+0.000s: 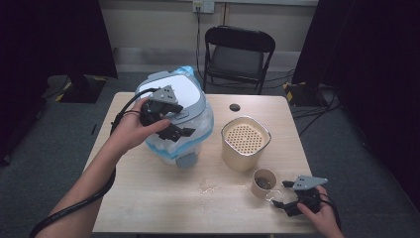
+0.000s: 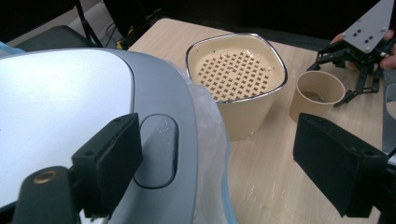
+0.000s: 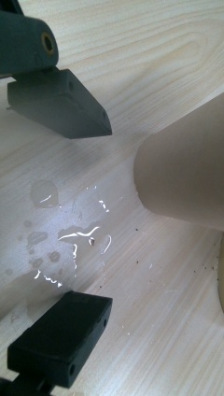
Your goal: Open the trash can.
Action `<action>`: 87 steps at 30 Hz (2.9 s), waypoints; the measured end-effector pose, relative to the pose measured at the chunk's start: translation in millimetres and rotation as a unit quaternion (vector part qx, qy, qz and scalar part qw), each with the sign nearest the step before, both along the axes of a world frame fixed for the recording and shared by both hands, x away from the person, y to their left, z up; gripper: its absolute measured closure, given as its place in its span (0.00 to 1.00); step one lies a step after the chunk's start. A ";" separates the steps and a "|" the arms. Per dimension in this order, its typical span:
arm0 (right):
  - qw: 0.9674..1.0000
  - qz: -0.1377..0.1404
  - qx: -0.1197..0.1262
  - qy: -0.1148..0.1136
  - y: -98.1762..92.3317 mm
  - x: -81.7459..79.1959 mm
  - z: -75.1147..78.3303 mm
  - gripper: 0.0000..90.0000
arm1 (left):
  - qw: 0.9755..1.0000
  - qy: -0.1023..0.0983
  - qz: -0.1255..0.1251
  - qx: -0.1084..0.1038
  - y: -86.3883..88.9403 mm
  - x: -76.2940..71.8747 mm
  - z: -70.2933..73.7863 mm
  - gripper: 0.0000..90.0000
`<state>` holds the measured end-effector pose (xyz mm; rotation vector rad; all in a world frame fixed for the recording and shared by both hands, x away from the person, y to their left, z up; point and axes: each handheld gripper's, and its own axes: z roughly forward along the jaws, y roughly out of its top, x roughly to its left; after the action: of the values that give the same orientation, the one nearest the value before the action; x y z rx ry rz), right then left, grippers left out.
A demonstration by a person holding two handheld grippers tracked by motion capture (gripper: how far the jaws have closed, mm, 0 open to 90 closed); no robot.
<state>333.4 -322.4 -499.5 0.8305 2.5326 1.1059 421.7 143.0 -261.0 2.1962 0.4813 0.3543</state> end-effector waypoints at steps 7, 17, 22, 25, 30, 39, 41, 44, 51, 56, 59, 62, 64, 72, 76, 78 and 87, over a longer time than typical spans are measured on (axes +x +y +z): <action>1.000 0.000 0.000 0.000 0.0 0.0 0.0 0.16 | 1.000 0.000 0.003 0.001 -1.7 -0.7 -0.7 0.14; 1.000 0.000 0.000 0.000 0.0 -0.1 0.0 0.16 | 1.000 0.003 0.005 -0.014 0.0 -0.9 -2.5 0.14; 1.000 0.000 0.002 0.001 0.1 -0.1 -0.2 0.16 | 1.000 0.003 0.005 -0.008 -2.0 -1.6 -2.4 0.13; 1.000 -0.001 0.002 0.001 0.2 -0.3 -0.2 0.16 | 1.000 0.002 0.005 -0.001 -2.4 -1.6 -2.0 0.13; 1.000 -0.001 0.002 0.001 0.2 -0.3 -0.2 0.16 | 1.000 0.010 -0.004 -0.001 -6.7 -3.7 -3.0 0.11; 1.000 -0.001 0.002 0.002 0.1 -0.6 -0.1 0.16 | 0.999 0.008 -0.034 0.009 -13.6 -12.5 -2.9 0.17; 1.000 0.000 0.002 0.001 0.1 -0.6 -0.1 0.16 | 0.999 0.005 -0.039 -0.012 -12.7 -17.4 -2.0 0.17; 1.000 0.000 0.002 0.002 -0.1 -0.7 -0.1 0.16 | 0.998 0.000 -0.045 -0.032 -8.9 -22.3 2.5 0.17; 1.000 0.000 0.002 0.003 0.0 -0.7 0.0 0.16 | 0.998 0.008 -0.045 -0.037 1.6 -27.8 -5.2 0.17; 1.000 0.000 0.002 0.003 0.0 -0.7 0.0 0.16 | 0.997 0.024 -0.053 -0.057 6.7 -33.8 -14.4 0.17; 1.000 -0.001 -0.001 0.003 -0.1 -0.8 0.3 0.16 | 0.996 0.026 -0.057 -0.057 7.5 -38.7 -20.3 0.17; 1.000 -0.001 -0.001 0.002 0.0 -0.9 0.3 0.16 | 0.996 0.027 -0.061 -0.057 7.1 -43.7 -28.3 0.17; 1.000 -0.001 0.000 0.003 0.0 -0.9 0.2 0.16 | 0.995 0.033 -0.064 -0.062 6.3 -47.2 -35.0 0.17; 1.000 -0.004 -0.001 0.002 0.1 -1.4 0.3 0.16 | 0.995 0.047 -0.070 -0.053 0.9 -56.8 -66.7 0.17; 1.000 -0.005 -0.001 0.002 0.1 -1.6 0.3 0.16 | 0.995 0.051 -0.078 -0.041 -2.3 -61.1 -79.6 0.17; 1.000 -0.006 -0.002 0.002 0.1 -1.7 0.4 0.16 | 0.995 0.053 -0.078 -0.031 -3.4 -62.7 -86.1 0.17; 1.000 -0.006 -0.001 0.002 0.1 -1.5 0.3 0.16 | 0.993 0.068 -0.088 -0.024 -8.6 -66.9 -116.0 0.17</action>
<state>331.9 -322.3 -499.2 0.8468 2.5291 1.0984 354.7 134.5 -377.0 2.2061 0.3610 0.0972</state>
